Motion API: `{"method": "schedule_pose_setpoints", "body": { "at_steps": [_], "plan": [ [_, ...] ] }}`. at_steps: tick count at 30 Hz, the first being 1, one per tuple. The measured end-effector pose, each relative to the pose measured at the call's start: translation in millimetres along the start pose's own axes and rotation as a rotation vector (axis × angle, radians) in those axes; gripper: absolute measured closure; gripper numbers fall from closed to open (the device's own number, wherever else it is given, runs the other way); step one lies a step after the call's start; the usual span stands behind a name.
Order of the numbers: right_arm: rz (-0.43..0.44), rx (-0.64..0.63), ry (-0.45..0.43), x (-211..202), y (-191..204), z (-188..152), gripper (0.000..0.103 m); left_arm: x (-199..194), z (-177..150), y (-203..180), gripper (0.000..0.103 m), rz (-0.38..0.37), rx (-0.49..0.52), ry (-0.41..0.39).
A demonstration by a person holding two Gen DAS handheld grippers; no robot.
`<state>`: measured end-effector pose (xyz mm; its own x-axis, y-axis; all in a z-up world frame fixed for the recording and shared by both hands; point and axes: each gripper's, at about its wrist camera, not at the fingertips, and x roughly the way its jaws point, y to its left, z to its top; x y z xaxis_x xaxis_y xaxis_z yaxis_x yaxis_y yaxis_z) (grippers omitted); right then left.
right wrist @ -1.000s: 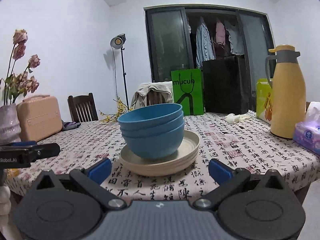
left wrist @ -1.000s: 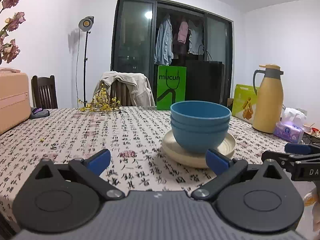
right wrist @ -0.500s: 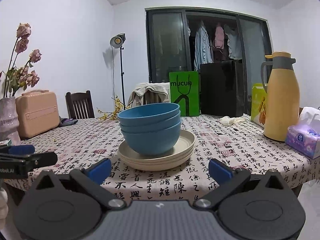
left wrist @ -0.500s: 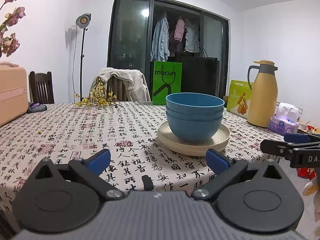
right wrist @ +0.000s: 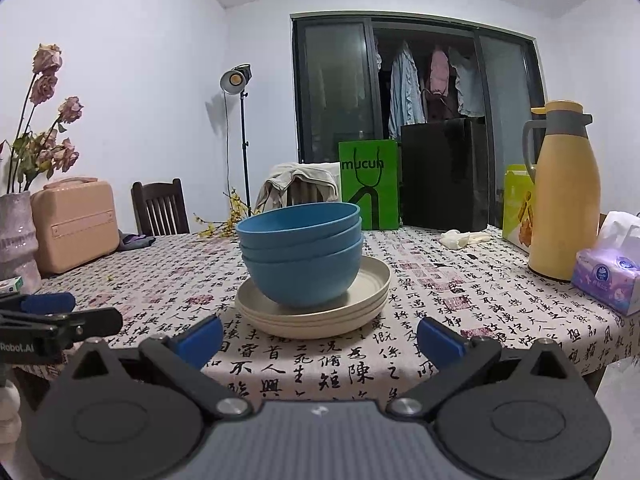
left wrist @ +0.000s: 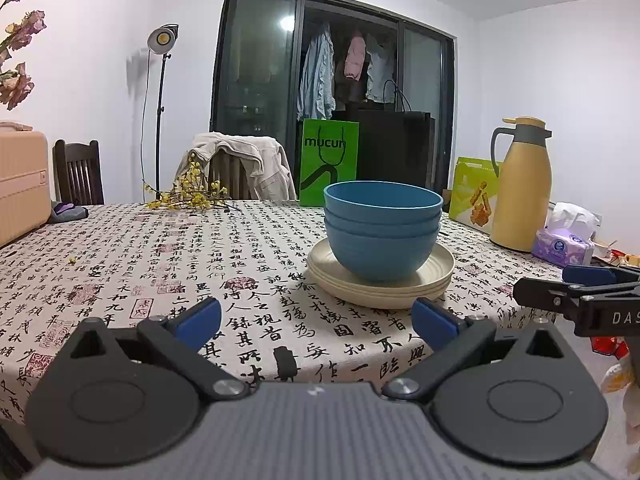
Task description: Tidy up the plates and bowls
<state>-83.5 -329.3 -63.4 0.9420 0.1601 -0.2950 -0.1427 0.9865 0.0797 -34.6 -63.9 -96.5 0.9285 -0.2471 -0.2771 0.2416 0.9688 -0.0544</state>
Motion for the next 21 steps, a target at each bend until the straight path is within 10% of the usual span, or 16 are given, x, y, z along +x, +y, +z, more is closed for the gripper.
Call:
{"method": "schedule_pose_setpoints", "body": {
  "at_steps": [21],
  "plan": [
    [0.004, -0.002, 0.004, 0.0, 0.8, -0.6, 0.0, 0.6, -0.7, 0.4, 0.0, -0.001, -0.008, 0.001]
  ]
}}
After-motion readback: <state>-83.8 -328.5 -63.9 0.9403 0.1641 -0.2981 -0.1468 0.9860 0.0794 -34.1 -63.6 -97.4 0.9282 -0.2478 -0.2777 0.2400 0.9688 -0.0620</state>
